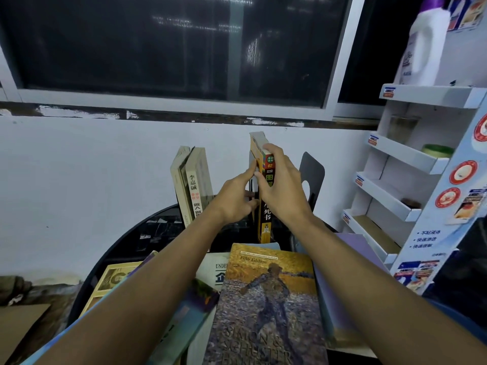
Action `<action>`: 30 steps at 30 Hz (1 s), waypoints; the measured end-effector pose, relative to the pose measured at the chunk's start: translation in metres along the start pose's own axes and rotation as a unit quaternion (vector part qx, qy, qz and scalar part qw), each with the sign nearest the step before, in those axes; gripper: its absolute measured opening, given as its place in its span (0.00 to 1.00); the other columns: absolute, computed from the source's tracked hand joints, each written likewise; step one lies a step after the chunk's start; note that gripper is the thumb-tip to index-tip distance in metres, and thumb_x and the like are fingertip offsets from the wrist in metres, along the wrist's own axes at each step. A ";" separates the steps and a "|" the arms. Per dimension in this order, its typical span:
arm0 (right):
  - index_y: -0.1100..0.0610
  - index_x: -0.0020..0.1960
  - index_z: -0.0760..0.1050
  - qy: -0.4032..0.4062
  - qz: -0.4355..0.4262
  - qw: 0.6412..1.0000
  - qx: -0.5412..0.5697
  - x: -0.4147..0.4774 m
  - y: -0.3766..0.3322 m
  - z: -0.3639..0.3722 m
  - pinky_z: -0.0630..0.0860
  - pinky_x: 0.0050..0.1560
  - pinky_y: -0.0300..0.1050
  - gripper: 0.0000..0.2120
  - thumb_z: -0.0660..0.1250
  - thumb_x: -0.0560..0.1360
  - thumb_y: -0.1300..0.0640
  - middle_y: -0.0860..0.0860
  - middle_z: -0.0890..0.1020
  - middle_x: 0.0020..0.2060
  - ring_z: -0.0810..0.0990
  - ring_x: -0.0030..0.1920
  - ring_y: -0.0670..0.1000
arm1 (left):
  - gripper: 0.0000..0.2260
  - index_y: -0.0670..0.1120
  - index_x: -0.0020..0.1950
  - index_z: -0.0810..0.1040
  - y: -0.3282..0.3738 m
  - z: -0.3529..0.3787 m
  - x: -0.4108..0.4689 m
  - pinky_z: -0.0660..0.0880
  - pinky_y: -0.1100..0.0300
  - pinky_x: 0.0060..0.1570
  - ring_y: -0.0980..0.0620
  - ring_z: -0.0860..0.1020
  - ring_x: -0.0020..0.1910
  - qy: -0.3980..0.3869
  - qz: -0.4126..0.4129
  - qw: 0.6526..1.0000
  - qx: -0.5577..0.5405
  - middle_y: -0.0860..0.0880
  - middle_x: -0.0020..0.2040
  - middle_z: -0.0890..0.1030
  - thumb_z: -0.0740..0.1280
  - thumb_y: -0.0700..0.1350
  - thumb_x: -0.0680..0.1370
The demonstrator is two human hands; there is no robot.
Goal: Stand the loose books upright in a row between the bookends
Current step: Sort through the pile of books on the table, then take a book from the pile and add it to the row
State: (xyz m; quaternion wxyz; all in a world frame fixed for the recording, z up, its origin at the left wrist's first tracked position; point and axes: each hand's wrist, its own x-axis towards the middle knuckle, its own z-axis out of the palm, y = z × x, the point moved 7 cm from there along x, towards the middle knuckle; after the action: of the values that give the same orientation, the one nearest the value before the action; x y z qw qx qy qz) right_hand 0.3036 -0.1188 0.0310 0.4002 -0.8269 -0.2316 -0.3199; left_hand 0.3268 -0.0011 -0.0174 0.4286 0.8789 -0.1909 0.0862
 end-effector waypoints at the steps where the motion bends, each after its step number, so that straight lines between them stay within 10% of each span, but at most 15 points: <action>1: 0.46 0.74 0.62 -0.011 0.005 1.000 -0.003 0.000 0.000 0.001 0.74 0.54 0.36 0.27 0.68 0.80 0.59 0.53 0.75 0.61 0.76 0.56 0.47 | 0.44 0.57 0.84 0.47 0.000 0.000 -0.001 0.78 0.66 0.56 0.52 0.82 0.58 -0.002 -0.002 1.000 0.006 0.50 0.77 0.70 0.70 0.34 0.79; 4: 0.43 0.75 0.59 -0.038 0.018 0.999 -0.008 -0.002 -0.001 0.000 0.73 0.54 0.38 0.29 0.68 0.79 0.57 0.52 0.74 0.62 0.74 0.55 0.45 | 0.43 0.54 0.84 0.48 0.003 0.000 -0.005 0.74 0.75 0.50 0.53 0.80 0.58 -0.007 -0.001 1.000 0.009 0.49 0.75 0.72 0.69 0.34 0.79; 13: 0.43 0.80 0.47 -0.052 0.046 0.998 -0.013 -0.022 -0.010 -0.019 0.72 0.54 0.44 0.38 0.67 0.80 0.50 0.52 0.68 0.71 0.75 0.63 0.50 | 0.37 0.57 0.82 0.56 0.022 -0.012 -0.030 0.76 0.53 0.66 0.53 0.78 0.65 -0.026 0.006 0.998 0.055 0.51 0.76 0.71 0.70 0.38 0.79; 30: 0.50 0.71 0.70 -0.235 0.090 0.954 -0.159 -0.119 -0.024 -0.051 0.69 0.68 0.52 0.28 0.65 0.76 0.36 0.48 0.73 0.67 0.67 0.70 0.50 | 0.30 0.49 0.79 0.66 0.038 -0.027 -0.147 0.70 0.59 0.69 0.53 0.73 0.72 -0.066 -0.050 0.991 0.109 0.50 0.74 0.73 0.72 0.51 0.79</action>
State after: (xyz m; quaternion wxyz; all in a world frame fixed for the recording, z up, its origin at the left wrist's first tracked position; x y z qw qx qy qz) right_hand 0.1887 -0.1613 -0.0180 0.2245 -0.9493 -0.1897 -0.1116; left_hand 0.1777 0.0373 -0.0192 0.3204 0.9326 -0.1642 0.0263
